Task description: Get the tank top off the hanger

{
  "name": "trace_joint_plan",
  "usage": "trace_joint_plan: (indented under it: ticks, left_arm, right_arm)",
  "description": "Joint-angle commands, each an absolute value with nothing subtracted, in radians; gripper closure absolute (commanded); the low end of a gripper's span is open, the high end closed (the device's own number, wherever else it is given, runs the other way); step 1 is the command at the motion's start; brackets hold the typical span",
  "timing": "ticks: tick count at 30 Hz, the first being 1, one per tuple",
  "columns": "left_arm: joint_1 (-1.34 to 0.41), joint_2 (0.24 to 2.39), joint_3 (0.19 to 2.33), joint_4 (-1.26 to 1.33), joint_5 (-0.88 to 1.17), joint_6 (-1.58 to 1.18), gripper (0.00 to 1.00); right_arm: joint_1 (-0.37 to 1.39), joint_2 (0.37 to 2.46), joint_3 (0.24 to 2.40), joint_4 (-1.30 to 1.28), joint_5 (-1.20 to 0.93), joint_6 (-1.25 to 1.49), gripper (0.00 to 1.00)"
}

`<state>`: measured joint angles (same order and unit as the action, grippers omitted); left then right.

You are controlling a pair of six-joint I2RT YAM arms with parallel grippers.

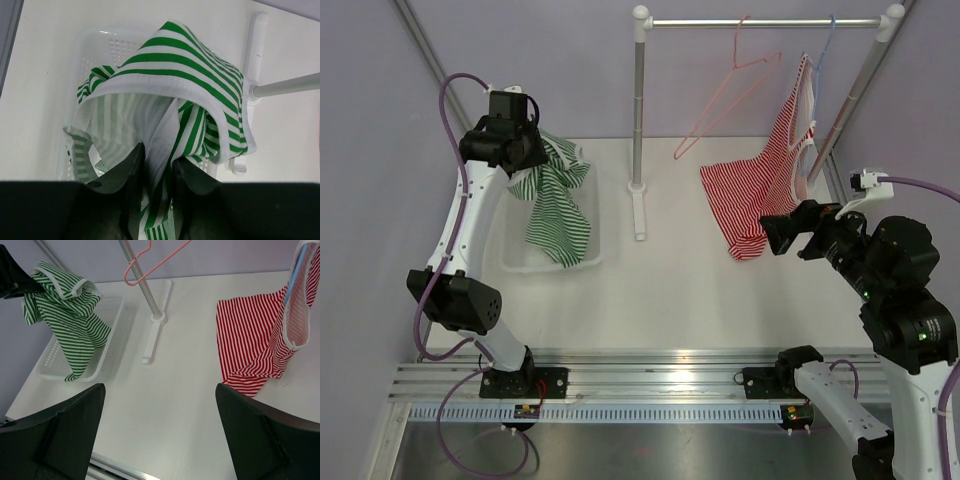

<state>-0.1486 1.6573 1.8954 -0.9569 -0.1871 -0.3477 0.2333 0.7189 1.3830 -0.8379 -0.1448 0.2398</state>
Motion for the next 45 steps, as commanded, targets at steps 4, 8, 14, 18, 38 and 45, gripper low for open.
trace_joint_plan:
  ticks: [4,8,14,18,38,45]
  left_arm:
    - [-0.130,1.655,1.910,-0.949,-0.153,-0.371,0.54]
    - [-0.129,1.625,1.918,-0.960,-0.143,-0.374,0.30]
    - [-0.141,1.485,1.846,-0.943,-0.075,-0.376,0.01]
    - [-0.199,1.372,1.758,-0.919,-0.084,-0.365,0.01]
    - [-0.522,0.893,1.243,-0.824,-0.282,-0.316,0.01]
    - [-0.529,0.926,1.170,-0.844,-0.328,-0.281,0.01]
  right_arm:
    - [0.238,0.765,1.422,-0.805,-0.078,0.235,0.00]
    - [0.238,0.801,1.443,-0.802,-0.038,0.232,0.01]
    - [0.238,0.905,1.519,-0.825,0.144,0.226,0.01]
    - [0.238,1.000,1.609,-0.847,0.255,0.189,0.01]
    - [0.031,1.558,2.037,-0.784,0.167,0.037,0.28]
    - [0.008,1.751,2.283,-0.873,0.172,0.009,0.44]
